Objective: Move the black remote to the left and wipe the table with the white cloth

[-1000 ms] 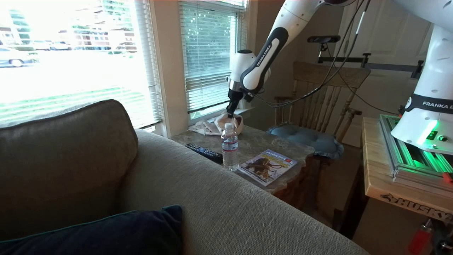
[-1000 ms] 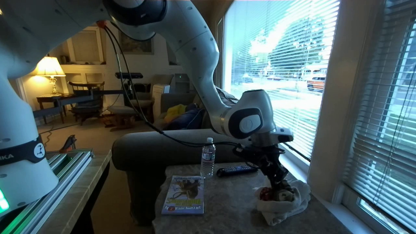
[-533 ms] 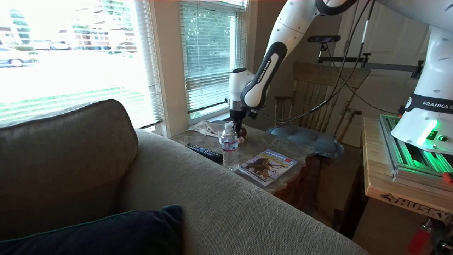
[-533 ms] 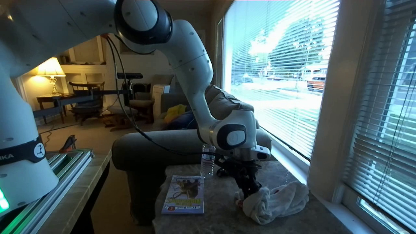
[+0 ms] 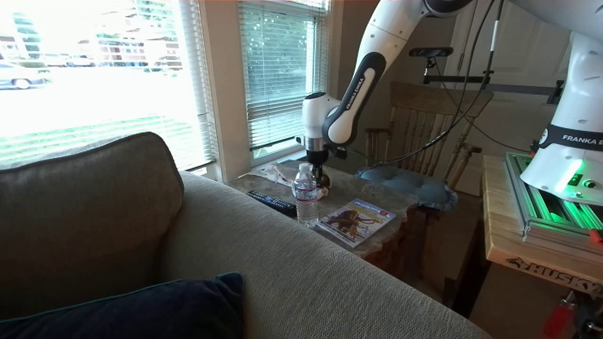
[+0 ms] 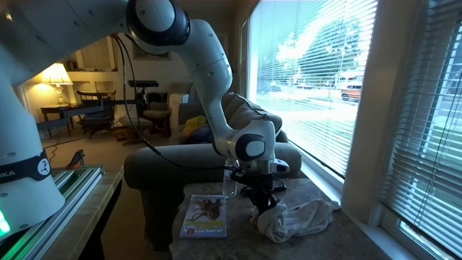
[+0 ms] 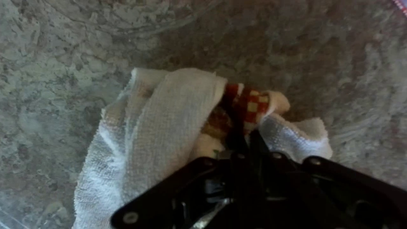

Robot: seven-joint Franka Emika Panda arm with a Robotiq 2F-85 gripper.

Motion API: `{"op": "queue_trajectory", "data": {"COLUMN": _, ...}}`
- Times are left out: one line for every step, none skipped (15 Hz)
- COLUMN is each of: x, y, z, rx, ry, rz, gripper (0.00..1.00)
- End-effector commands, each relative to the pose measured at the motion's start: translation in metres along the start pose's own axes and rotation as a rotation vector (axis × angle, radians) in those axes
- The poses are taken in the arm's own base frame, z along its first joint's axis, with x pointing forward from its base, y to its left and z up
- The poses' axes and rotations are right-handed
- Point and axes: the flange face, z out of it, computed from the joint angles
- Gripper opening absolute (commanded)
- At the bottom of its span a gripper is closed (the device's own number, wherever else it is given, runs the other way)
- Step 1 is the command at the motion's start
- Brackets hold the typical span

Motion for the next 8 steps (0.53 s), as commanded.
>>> {"op": "queue_trajectory", "data": {"x": -0.018, "y": -0.021, "z": -0.008, "rx": 0.018, "ry": -0.039, "rz": -0.118, "gripper": 0.02}}
{"op": "queue_trajectory", "data": {"x": -0.021, "y": -0.025, "z": -0.008, "rx": 0.02, "ry": -0.051, "rz": -0.145, "gripper": 0.02}}
{"op": "queue_trajectory", "data": {"x": -0.022, "y": -0.026, "z": -0.008, "rx": 0.014, "ry": -0.054, "rz": -0.161, "gripper": 0.02}}
{"op": "queue_trajectory", "data": {"x": -0.022, "y": -0.026, "z": -0.007, "rx": 0.01, "ry": -0.063, "rz": -0.165, "gripper": 0.02}}
{"op": "queue_trajectory", "data": {"x": -0.019, "y": -0.023, "z": -0.006, "rx": -0.001, "ry": -0.062, "rz": -0.149, "gripper": 0.02}}
{"op": "queue_trajectory", "data": {"x": -0.013, "y": -0.016, "z": -0.005, "rx": -0.023, "ry": -0.05, "rz": -0.109, "gripper": 0.02}}
{"op": "queue_trajectory", "data": {"x": -0.01, "y": -0.01, "z": -0.005, "rx": -0.032, "ry": -0.048, "rz": -0.08, "gripper": 0.02}}
{"op": "queue_trajectory", "data": {"x": -0.005, "y": 0.001, "z": -0.004, "rx": -0.049, "ry": -0.039, "rz": -0.037, "gripper": 0.02}}
